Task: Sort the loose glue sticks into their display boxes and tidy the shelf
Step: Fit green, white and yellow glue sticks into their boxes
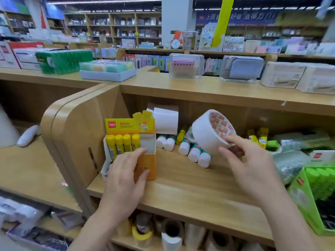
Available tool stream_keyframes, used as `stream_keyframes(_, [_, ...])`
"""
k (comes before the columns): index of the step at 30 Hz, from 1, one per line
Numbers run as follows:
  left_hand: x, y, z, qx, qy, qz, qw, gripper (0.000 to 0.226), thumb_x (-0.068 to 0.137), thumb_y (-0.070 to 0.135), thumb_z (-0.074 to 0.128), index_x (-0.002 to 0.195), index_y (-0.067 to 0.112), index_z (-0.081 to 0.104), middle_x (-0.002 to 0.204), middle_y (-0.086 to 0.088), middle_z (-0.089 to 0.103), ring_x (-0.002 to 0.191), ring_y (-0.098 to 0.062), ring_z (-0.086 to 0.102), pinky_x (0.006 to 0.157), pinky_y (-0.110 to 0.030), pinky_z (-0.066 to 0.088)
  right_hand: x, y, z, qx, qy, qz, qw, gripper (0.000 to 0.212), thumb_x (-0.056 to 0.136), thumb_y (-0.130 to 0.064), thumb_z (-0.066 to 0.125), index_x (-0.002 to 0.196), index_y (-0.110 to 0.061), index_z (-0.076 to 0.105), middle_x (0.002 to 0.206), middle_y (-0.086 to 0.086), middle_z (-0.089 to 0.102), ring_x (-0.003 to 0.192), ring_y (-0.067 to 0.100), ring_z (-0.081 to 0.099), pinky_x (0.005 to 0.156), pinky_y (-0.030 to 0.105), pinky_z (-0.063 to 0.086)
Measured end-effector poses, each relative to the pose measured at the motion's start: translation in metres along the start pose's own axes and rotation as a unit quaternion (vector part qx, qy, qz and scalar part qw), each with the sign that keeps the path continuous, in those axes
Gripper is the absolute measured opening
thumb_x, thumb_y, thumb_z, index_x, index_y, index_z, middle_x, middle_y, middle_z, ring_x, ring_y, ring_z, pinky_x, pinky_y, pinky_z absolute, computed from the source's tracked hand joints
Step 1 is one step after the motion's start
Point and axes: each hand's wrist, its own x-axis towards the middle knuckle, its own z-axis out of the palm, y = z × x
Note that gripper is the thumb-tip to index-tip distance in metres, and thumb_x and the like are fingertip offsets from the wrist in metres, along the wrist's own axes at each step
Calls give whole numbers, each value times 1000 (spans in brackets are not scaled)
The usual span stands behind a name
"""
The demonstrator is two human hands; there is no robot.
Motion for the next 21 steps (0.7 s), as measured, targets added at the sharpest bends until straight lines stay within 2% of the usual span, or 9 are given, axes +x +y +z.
stream_keyframes(3, [1, 17, -8, 57, 84, 54, 993, 47, 81, 7, 63, 127, 12, 50, 116, -7, 51, 105, -26, 49, 94, -39, 43, -27, 12, -16, -80, 6, 29, 996, 26, 82, -34, 67, 108, -32, 68, 81, -1, 60, 79, 27, 59, 69, 38, 47])
stream_keyframes(5, [4, 35, -5, 60, 88, 104, 989, 36, 80, 4, 60, 116, 8, 60, 108, -11, 57, 98, -27, 52, 88, -38, 45, -33, 19, -20, -122, -3, 62, 991, 28, 82, -37, 65, 110, -33, 67, 82, 1, 61, 81, 29, 60, 67, 37, 47])
stream_keyframes(8, [15, 61, 19, 36, -36, 135, 989, 22, 84, 16, 54, 99, 13, 69, 101, -3, 62, 94, -23, 55, 80, -37, 50, -35, 25, -20, -161, -29, 88, 983, 32, 86, -43, 57, 116, -36, 63, 87, -1, 62, 89, 27, 59, 68, 35, 43])
stream_keyframes(10, [30, 77, 40, 73, -135, 90, 984, 31, 87, 33, 49, 112, 21, 64, 119, 0, 59, 110, -21, 51, 88, -41, 50, -36, 26, -18, -168, -41, 88, 981, 32, 88, -42, 56, 118, -36, 62, 88, -2, 61, 93, 24, 57, 66, 31, 36])
stream_keyframes(12, [50, 86, 61, 130, -237, 18, 963, 47, 91, 46, 45, 134, 27, 48, 143, -1, 43, 130, -23, 36, 105, -43, 39, -36, 26, -15, -166, -45, 77, 982, 29, 87, -39, 59, 115, -33, 63, 86, -1, 58, 92, 25, 57, 67, 33, 37])
stream_keyframes(14, [68, 90, 81, 176, -302, -14, 937, 60, 92, 55, 40, 144, 28, 34, 151, -3, 31, 136, -28, 27, 110, -43, 30, -36, 26, -13, -172, -49, 67, 982, 25, 86, -35, 62, 110, -29, 65, 85, 0, 54, 92, 26, 56, 71, 34, 40])
stream_keyframes(18, [82, 91, 108, 199, -341, -52, 917, 61, 92, 56, 36, 146, 28, 26, 154, -7, 21, 130, -37, 31, 104, -45, 32, -33, 29, -7, -204, -62, 72, 974, 27, 88, -35, 59, 114, -33, 62, 88, -1, 45, 100, 26, 54, 76, 35, 42])
stream_keyframes(21, [76, 93, 108, 210, -326, -38, 921, 57, 90, 52, 40, 142, 29, 32, 142, -5, 37, 120, -38, 38, 98, -43, 37, -30, 32, -1, -202, -58, 70, 975, 23, 86, -32, 60, 109, -30, 63, 83, 1, 45, 95, 30, 55, 74, 39, 47])
